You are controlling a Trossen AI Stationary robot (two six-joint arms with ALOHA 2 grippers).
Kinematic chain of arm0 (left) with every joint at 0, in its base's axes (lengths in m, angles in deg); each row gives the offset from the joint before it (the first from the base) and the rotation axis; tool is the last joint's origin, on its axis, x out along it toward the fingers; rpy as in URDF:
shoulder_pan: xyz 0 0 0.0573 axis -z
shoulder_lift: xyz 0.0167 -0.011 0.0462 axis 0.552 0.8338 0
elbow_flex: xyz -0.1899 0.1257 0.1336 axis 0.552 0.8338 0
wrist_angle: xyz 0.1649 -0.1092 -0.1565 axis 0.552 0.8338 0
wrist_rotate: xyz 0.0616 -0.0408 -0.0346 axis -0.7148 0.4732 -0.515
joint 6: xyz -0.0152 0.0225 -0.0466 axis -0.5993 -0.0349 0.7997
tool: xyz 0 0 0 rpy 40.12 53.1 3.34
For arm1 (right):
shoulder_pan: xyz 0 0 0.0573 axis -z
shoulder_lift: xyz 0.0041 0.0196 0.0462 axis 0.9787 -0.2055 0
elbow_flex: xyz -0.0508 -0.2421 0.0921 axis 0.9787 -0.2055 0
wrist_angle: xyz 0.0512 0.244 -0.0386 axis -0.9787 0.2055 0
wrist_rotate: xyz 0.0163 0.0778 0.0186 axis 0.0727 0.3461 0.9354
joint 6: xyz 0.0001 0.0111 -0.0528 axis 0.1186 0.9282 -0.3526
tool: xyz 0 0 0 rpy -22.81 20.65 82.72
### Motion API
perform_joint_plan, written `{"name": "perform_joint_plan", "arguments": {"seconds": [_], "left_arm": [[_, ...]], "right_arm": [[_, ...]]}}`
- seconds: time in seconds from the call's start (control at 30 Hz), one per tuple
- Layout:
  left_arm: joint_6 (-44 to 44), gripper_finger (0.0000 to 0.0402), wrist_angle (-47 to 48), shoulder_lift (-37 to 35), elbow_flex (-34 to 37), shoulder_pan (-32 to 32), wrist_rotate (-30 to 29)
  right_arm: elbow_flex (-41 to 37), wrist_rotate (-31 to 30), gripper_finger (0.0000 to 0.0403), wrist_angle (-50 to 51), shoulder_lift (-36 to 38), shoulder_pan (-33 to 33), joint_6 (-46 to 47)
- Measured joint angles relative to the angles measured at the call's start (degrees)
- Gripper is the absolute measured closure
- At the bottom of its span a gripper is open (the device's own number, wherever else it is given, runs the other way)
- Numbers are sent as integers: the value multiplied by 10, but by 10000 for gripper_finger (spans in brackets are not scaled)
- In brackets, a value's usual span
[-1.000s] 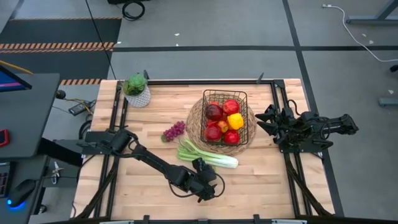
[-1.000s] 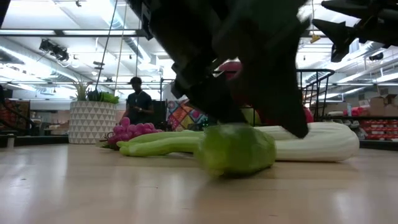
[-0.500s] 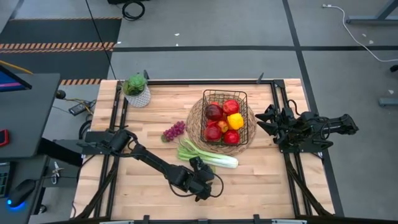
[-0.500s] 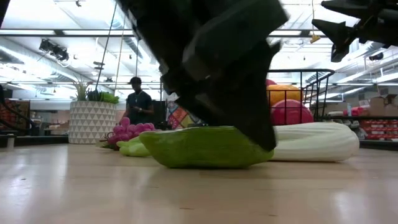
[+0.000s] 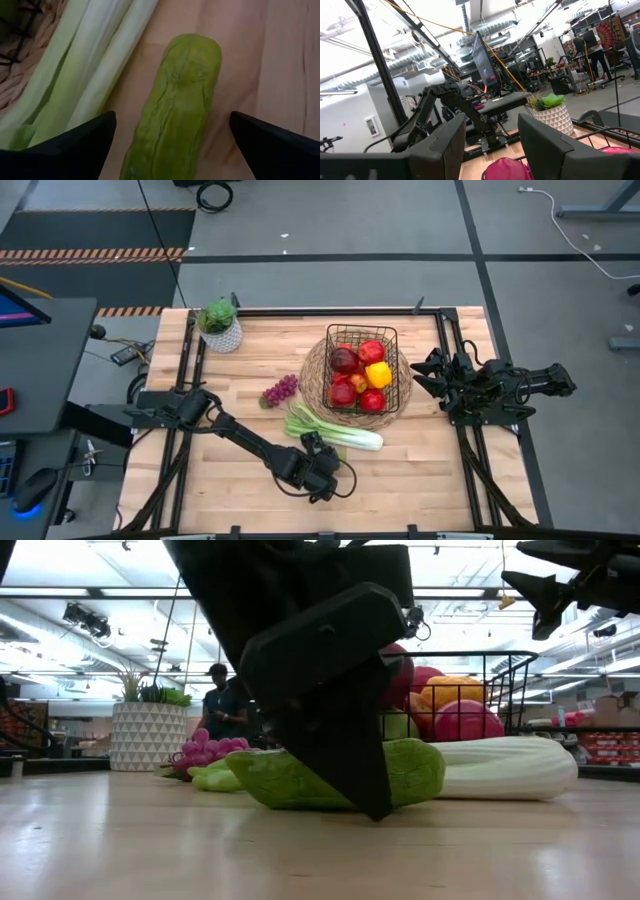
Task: Build produce basket
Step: Put the cucumber into the wire basket
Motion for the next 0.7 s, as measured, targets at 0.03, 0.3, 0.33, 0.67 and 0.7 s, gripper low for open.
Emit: {"name": "perform_joint_plan", "arguments": {"seconds": [0.03,0.3,0.33,0.67,0.7], "left_arm": [[-9,4,0,0,0,0,0],[-54,71,0,0,0,-1,1],[-59,82,0,0,0,-1,1],[-119,179,19,-16,0,-4,3],[-121,189,21,-24,0,-5,1]], "right_arm": [[0,0,215,0,0,0,0],[0,0,215,0,0,0,0],[0,0,215,0,0,0,0],[0,0,215,0,0,0,0],[0,0,215,0,0,0,0]]}}
